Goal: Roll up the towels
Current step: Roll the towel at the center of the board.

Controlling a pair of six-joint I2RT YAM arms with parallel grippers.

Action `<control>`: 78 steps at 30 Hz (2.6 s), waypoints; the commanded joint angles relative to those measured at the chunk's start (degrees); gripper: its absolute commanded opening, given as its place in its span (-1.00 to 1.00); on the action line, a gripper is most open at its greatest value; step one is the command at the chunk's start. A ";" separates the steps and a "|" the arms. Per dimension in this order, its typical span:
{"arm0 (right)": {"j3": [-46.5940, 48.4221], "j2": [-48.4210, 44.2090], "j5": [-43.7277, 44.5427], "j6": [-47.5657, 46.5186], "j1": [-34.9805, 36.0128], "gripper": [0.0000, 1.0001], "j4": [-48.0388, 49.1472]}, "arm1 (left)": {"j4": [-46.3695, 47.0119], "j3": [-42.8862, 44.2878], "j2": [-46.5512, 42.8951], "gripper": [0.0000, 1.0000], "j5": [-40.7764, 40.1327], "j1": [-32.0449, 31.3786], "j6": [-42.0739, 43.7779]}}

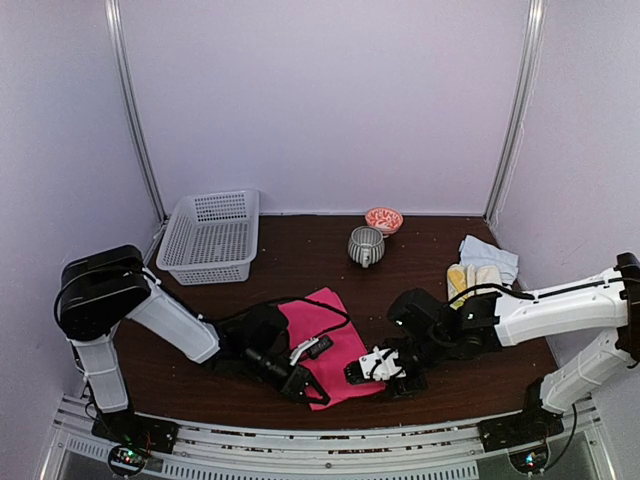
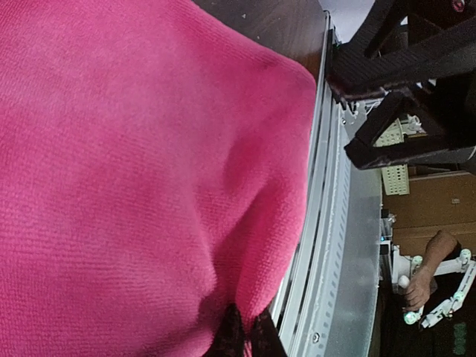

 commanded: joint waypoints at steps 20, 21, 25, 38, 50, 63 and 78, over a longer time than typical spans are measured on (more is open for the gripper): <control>8.21 15.63 -5.06 2.90 2.58 -0.85 2.14 | 16.18 -7.06 2.25 -1.00 3.02 1.24 -8.68; 8.77 16.04 -6.28 3.38 2.13 -0.91 0.81 | 15.67 -7.24 2.11 -1.00 2.90 1.30 -8.49; 11.02 17.31 -12.21 5.48 -1.11 -1.00 -3.76 | 15.72 -8.64 1.03 -1.00 3.41 1.30 -8.25; 27.10 38.31 -32.96 10.31 -11.95 -1.00 -23.33 | -12.39 -7.10 -18.80 -0.62 -9.57 1.48 11.91; 32.56 48.47 -37.11 15.86 -15.69 -1.00 -27.05 | -28.02 1.45 -32.46 -0.13 -41.33 -15.28 35.85; 35.17 51.90 -38.72 13.03 -15.82 -1.00 -30.36 | -39.47 19.44 -6.92 -0.20 -53.02 -22.34 52.24; 35.27 52.07 -39.92 10.34 -15.77 -1.00 -32.18 | -38.09 19.41 -1.43 -0.17 -59.64 -22.34 54.21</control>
